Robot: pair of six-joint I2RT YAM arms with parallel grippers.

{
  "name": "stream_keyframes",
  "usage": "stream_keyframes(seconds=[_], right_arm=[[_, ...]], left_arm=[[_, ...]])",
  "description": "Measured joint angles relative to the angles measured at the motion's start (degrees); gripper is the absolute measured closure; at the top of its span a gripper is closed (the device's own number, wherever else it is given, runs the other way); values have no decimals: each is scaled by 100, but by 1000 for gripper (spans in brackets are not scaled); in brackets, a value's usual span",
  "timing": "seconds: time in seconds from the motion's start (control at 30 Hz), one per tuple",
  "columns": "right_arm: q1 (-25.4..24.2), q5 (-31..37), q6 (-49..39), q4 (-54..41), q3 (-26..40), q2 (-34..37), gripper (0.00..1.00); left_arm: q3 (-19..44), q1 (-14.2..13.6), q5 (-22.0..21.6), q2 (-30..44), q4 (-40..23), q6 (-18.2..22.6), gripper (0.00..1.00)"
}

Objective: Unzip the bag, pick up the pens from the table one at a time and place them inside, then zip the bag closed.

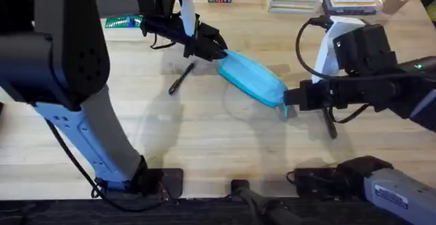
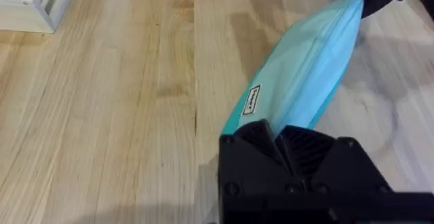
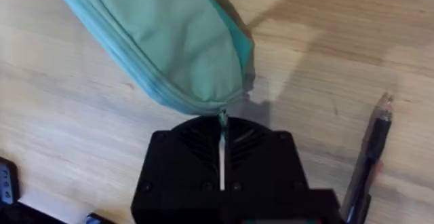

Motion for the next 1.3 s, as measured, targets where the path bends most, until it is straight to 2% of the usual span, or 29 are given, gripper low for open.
stream_keyframes(seconds=[0.3, 0.77, 1.3], right_arm=[[0, 2, 0, -58, 46, -44, 969], [11, -9, 0, -225, 573, -763, 969], [9, -570, 26, 251, 573, -740, 969]], left_arm=[[0, 0, 0, -1, 0, -2, 959], [0, 0, -17, 0, -6, -2, 959], [0, 4, -25, 0, -9, -2, 959]])
